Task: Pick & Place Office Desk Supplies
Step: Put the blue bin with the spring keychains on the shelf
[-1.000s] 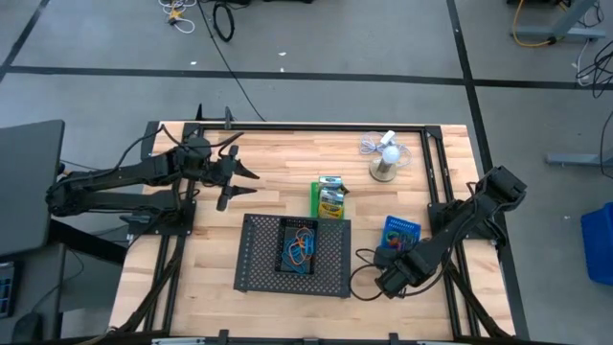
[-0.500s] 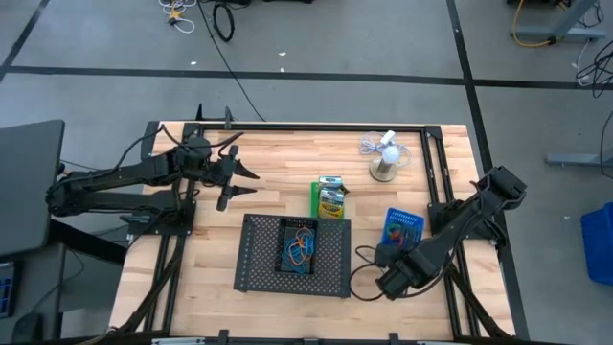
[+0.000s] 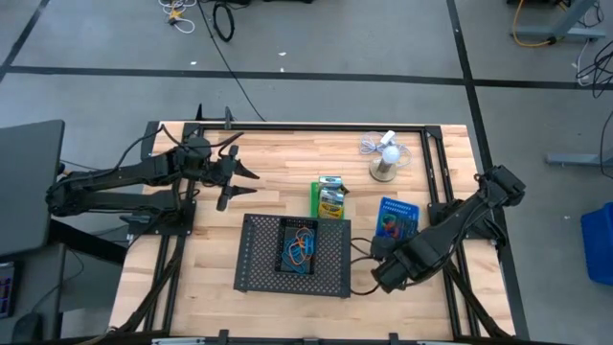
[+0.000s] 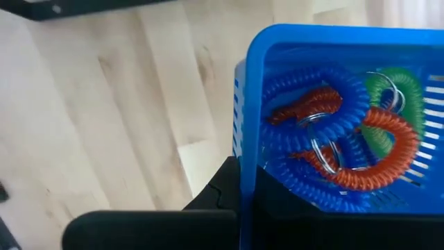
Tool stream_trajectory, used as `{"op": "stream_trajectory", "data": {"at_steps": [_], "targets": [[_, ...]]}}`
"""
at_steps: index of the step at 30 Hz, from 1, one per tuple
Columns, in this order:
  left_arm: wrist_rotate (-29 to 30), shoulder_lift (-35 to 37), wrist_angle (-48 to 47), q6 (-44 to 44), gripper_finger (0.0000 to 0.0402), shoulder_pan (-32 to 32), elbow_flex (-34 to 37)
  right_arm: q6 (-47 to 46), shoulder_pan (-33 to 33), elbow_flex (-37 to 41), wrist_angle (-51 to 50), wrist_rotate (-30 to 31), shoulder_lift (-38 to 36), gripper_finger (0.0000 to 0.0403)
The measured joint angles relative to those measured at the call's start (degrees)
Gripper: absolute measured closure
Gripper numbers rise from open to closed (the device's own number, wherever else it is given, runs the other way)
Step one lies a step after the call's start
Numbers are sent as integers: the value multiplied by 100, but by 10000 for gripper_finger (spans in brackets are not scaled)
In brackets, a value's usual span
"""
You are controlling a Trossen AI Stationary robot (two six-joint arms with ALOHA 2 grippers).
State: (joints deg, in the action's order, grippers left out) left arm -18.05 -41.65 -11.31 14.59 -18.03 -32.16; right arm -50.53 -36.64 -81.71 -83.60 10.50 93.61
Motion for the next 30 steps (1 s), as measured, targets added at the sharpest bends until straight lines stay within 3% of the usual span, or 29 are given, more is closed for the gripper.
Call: {"op": "stream_trajectory", "data": {"at_steps": [6,17,30], "targets": [[1,0,0,0,214,-1,0,570,221,-725,-607,28,533,403],[1,0,1,2,214,1,0,1110,329,-2260,-636,288,1072,403],[-1,0,11,2,214,1,0,1546,568,-2379,-299,174,1334,403]]}}
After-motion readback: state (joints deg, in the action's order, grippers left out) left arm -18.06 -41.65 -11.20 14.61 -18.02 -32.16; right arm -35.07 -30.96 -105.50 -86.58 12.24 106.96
